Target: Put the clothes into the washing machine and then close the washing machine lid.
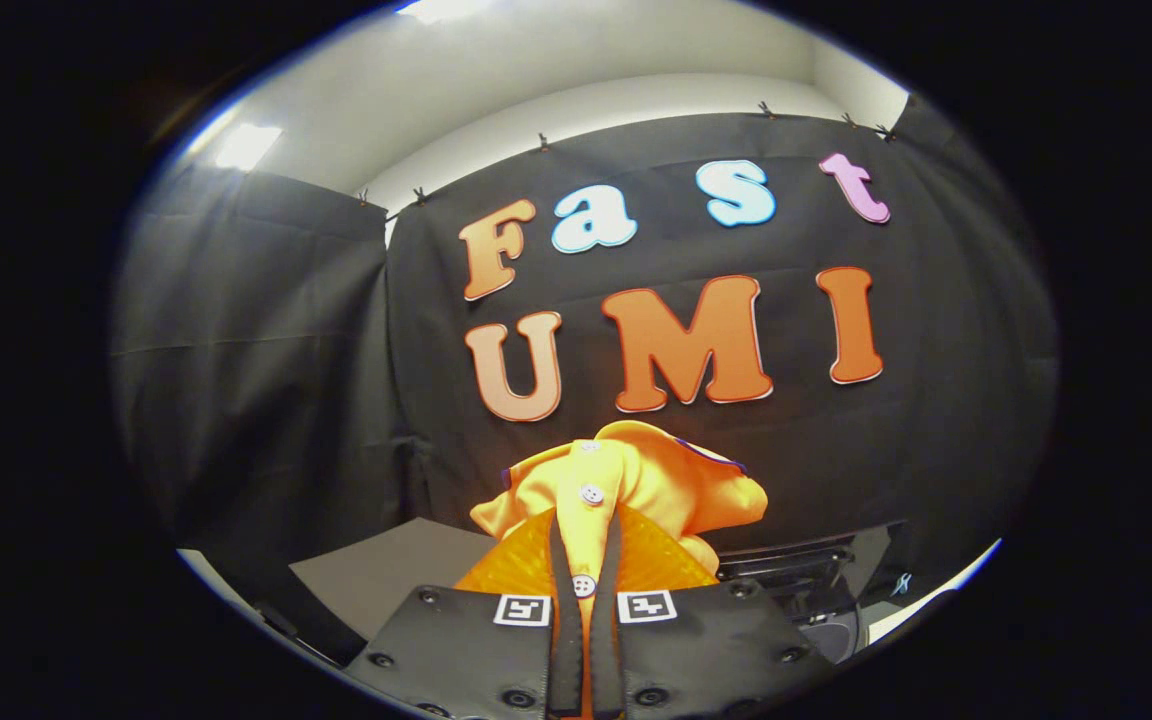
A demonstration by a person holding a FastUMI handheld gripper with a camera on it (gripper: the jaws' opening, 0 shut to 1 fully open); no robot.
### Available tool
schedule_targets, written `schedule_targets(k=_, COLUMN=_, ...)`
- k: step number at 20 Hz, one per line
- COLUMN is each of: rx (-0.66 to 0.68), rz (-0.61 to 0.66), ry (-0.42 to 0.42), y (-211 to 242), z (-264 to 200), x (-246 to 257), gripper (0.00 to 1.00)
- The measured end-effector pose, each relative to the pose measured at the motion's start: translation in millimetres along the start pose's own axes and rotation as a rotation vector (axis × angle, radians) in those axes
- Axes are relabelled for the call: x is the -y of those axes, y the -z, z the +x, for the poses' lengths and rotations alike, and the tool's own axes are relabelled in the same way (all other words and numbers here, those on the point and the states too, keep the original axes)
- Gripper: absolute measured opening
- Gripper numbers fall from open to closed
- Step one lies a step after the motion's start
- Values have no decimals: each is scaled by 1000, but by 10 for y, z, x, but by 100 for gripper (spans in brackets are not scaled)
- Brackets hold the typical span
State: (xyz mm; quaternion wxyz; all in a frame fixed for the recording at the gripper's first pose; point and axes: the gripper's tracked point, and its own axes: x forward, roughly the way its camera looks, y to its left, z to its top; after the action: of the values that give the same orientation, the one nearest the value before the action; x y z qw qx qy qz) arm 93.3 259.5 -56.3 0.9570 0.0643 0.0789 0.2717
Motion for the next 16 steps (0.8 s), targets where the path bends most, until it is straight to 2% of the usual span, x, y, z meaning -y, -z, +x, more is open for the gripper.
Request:
schedule_targets(k=3, rx=-22, rz=-40, ry=42, y=156, z=-55, x=561, gripper=11)
schedule_targets(k=6, rx=-60, rz=-34, ry=37, y=434, z=-147, x=944, gripper=11)
schedule_targets(k=12, rx=-167, rz=51, ry=41, y=1373, z=-113, x=1504, gripper=11)
schedule_targets(k=16, rx=-230, rz=87, ry=108, y=2040, z=5, x=1776, gripper=11)
